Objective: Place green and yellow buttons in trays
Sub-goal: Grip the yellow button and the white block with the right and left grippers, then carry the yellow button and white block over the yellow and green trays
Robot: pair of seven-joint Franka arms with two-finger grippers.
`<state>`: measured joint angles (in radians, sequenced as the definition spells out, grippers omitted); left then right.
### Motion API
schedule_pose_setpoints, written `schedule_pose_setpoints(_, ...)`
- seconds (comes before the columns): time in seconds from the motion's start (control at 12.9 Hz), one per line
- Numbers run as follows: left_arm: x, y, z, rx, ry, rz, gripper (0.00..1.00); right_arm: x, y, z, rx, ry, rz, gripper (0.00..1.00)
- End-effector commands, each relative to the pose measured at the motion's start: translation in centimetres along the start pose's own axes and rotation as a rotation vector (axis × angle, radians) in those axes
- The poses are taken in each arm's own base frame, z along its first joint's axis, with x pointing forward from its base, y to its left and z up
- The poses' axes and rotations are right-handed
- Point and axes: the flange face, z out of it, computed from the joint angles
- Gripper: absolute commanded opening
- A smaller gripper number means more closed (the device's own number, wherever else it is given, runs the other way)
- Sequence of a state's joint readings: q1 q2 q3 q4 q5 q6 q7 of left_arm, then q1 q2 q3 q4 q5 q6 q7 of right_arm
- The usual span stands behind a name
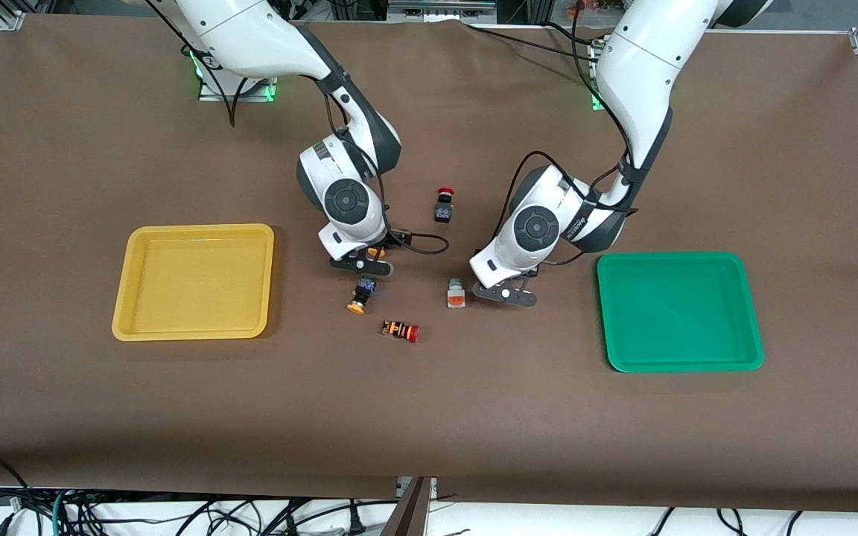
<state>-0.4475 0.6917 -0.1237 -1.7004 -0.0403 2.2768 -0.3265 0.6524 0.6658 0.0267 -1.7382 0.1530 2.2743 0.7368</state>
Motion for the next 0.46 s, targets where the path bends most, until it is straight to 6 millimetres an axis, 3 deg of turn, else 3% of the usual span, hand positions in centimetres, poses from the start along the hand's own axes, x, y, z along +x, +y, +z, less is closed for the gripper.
schedule_pose_setpoints(0.0, 0.0, -2.5, -5.8, 0.062, -0.054, 0.016, 0.03, -0.4, -0.3, 0.5, 0.012, 0.008, 0.019, 0.48)
schedule_pose_setpoints(0.08, 0.1, -3.9, -7.8, 0.065, -0.063, 0.023, 0.03, -0.4, -0.3, 0.5, 0.01, 0.006, 0.018, 0.21)
schedule_pose_setpoints(0.15, 0.3, -5.6, -9.2, 0.067, -0.073, 0.035, 0.03, -0.4, -0.3, 0.4, 0.011, 0.007, 0.014, 0.06)
schedule_pose_setpoints(0.23, 0.4, -7.9, -10.1, 0.089, -0.092, 0.067, 0.02, -0.3, -0.3, 0.1, 0.012, 0.007, 0.004, 0.0)
schedule_pose_setpoints(0.39, 1.0, -13.3, -11.8, 0.104, -0.111, 0.142, 0.03, 0.5, 0.2, -2.2, 0.024, 0.021, -0.009, 0.0)
